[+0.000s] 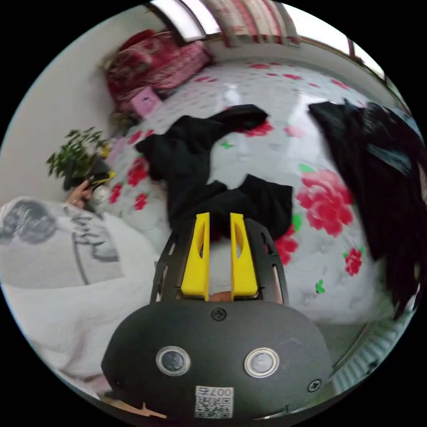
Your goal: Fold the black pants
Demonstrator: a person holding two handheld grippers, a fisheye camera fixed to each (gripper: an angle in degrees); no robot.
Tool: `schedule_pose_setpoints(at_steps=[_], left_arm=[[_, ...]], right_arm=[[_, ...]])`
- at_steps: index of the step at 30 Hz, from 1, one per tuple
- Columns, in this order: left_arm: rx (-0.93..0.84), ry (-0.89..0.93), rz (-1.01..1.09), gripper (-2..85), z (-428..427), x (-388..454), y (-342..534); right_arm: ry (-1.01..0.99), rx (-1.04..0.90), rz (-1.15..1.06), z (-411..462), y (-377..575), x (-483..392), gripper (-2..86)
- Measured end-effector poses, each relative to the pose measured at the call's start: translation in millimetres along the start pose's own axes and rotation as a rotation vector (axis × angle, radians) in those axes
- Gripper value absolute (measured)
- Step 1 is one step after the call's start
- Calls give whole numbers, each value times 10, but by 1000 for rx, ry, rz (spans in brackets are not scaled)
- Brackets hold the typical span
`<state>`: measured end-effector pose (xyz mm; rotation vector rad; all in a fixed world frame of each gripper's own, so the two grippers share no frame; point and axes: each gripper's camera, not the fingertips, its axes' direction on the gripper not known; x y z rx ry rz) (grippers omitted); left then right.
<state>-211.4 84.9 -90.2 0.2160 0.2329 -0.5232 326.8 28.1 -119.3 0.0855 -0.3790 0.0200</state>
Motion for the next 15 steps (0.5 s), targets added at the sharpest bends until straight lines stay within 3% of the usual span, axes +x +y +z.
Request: schedule_pose_setpoints(at_steps=[5,10,15], left_arm=[[-101,60,116,120,683,683,-470],[-214,-134,222,114,1171,1261,-868],[-207,-124,257,48,1142,1296,-946]], right_arm=[[118,20,252,425,-39,538,78],[164,-144,181,1073,-200,437,75],[241,-183,53,1108,-391,102,17]])
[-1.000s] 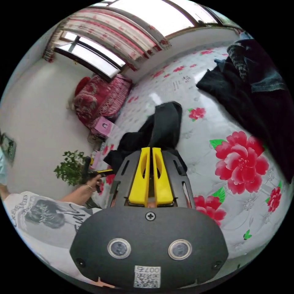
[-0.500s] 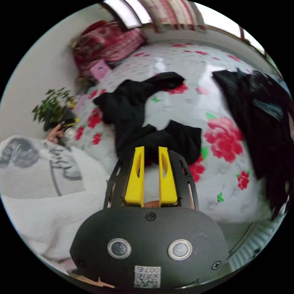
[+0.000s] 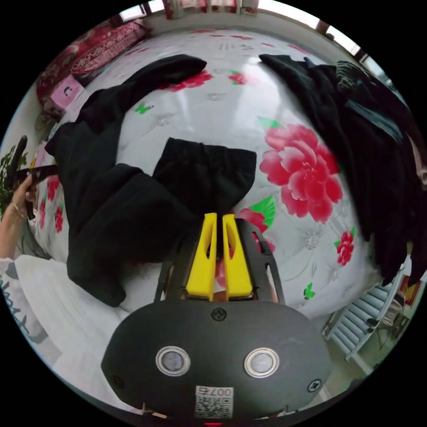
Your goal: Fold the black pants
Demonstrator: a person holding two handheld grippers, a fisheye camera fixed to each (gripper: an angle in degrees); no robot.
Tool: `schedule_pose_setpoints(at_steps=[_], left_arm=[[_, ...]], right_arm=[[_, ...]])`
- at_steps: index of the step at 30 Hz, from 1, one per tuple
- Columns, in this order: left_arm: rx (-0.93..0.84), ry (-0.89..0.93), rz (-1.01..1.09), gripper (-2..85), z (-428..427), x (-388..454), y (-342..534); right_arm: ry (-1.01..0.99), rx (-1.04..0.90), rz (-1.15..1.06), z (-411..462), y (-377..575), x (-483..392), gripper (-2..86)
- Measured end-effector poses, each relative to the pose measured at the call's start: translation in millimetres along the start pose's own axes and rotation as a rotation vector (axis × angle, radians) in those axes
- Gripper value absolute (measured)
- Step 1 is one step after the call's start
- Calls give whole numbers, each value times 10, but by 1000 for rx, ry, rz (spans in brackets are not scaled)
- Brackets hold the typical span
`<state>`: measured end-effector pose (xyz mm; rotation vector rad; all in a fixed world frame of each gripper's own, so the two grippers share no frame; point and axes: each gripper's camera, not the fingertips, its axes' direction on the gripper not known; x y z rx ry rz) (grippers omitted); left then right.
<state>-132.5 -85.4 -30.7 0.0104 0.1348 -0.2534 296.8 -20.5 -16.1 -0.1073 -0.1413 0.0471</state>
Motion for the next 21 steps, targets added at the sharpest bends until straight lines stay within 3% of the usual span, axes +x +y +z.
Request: schedule_pose_setpoints(at_steps=[7,10,13,18,21], left_arm=[[143,-49,117,19,-1103,-96,949],[92,-229,153,23,-1393,-33,1459],[24,-269,87,37,-1192,-9,1720],[-32,-434,-20,15,-701,181,1923],[-35,-524,5,-5,-621,358,1982]], right_arm=[[-224,542,286,-1608,542,906,2],[-182,683,382,-2114,1060,1254,2],[-61,601,477,-2013,1352,1445,4],[126,247,606,-1120,1394,1425,15],[77,258,502,-973,1310,1096,16]])
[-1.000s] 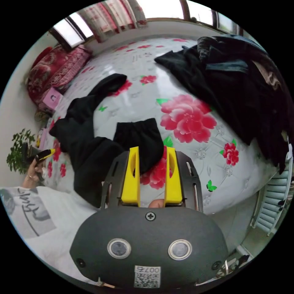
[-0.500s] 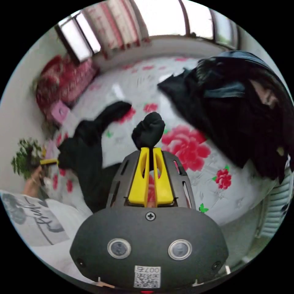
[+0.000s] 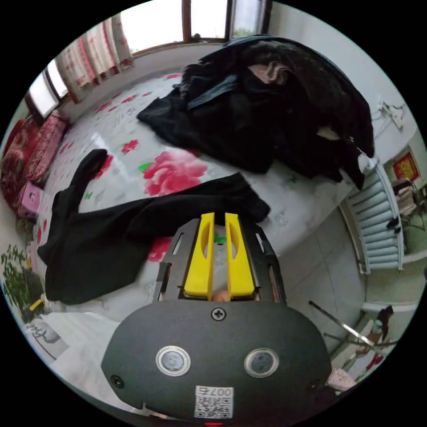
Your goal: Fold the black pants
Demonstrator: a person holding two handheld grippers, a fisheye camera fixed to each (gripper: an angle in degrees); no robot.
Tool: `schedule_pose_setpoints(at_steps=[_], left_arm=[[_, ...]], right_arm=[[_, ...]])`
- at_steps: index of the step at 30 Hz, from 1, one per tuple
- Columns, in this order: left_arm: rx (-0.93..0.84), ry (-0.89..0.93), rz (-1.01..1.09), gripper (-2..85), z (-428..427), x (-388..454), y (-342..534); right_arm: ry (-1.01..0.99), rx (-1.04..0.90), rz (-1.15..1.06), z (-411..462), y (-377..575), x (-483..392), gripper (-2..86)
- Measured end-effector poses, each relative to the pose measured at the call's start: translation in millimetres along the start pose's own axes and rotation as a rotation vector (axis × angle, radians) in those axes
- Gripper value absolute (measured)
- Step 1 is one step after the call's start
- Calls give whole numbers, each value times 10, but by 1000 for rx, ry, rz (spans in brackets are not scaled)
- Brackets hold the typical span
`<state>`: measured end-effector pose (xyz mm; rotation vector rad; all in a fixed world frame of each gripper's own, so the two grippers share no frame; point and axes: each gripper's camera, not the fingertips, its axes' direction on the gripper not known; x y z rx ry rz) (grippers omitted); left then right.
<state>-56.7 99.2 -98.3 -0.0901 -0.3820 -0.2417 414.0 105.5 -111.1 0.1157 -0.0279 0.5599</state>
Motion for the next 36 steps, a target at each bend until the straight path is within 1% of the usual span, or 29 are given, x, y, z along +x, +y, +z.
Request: schedule_pose_setpoints(at_steps=[1,3,5,8,12,25,31,36], left_arm=[[16,-7,6,-8,-22,44,17],[29,18,-2,-9,-37,63,26],[45,70,-16,-9,-51,64,30],[62,73,-22,-9,-72,80,28],[72,77,-27,-10,-84,77,-1],[54,100,-15,-10,-23,-12,-328],[36,121,-20,-10,47,-108,-568],[23,142,-27,-10,104,-180,-849]], right_arm=[[-14,1,-22,17,10,-80,16],[-78,-1,-143,87,21,-451,17],[-103,-11,-237,132,19,-744,18],[-148,-15,-377,191,27,-1179,19],[-205,-40,-469,292,-15,-1593,21],[-286,-72,-528,500,-478,-2263,43],[-313,-98,-509,699,-887,-2569,56],[-334,-104,-482,898,-1411,-2916,75]])
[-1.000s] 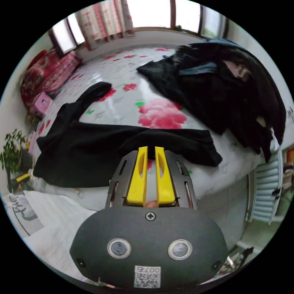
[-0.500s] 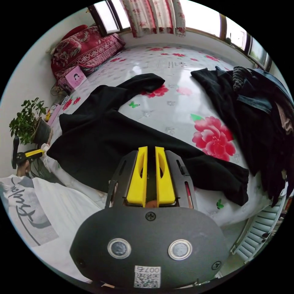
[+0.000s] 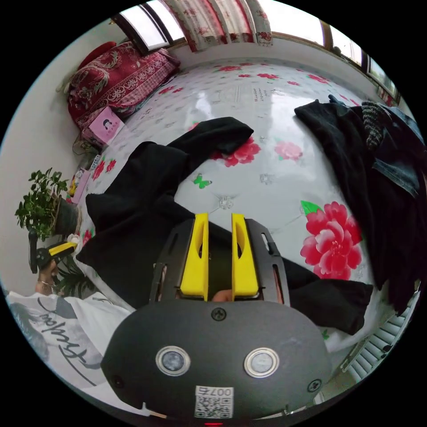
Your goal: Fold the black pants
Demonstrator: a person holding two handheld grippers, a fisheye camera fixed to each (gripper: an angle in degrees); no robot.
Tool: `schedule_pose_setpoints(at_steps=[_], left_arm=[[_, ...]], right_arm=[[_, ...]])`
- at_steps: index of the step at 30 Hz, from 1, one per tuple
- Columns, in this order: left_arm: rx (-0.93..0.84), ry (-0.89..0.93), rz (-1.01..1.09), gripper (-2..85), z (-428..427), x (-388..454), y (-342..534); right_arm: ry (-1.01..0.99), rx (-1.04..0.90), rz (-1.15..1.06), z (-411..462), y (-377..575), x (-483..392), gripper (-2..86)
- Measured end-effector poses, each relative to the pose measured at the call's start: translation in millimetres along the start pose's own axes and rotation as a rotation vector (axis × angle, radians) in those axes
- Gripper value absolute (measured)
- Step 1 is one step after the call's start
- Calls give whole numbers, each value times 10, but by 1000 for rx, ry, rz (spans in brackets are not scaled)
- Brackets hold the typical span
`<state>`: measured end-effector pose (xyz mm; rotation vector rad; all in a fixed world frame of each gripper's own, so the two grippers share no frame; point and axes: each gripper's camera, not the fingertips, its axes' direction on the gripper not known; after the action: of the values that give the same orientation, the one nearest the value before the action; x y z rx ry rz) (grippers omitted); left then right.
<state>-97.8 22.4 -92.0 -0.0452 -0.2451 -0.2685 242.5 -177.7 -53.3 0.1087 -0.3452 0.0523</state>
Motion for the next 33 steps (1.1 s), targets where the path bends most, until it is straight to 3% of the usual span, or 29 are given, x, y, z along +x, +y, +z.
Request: schedule_pose_setpoints(at_steps=[15,24,33], left_arm=[[-54,34,-62,-10,195,-86,-799],[-88,20,-65,-10,266,-74,-923],[-62,6,-58,-9,170,-88,-896]], right_arm=[[77,-62,44,857,-1731,91,92],[80,-145,34,1339,-1995,18,86],[118,-67,-38,1170,-1820,-398,52]])
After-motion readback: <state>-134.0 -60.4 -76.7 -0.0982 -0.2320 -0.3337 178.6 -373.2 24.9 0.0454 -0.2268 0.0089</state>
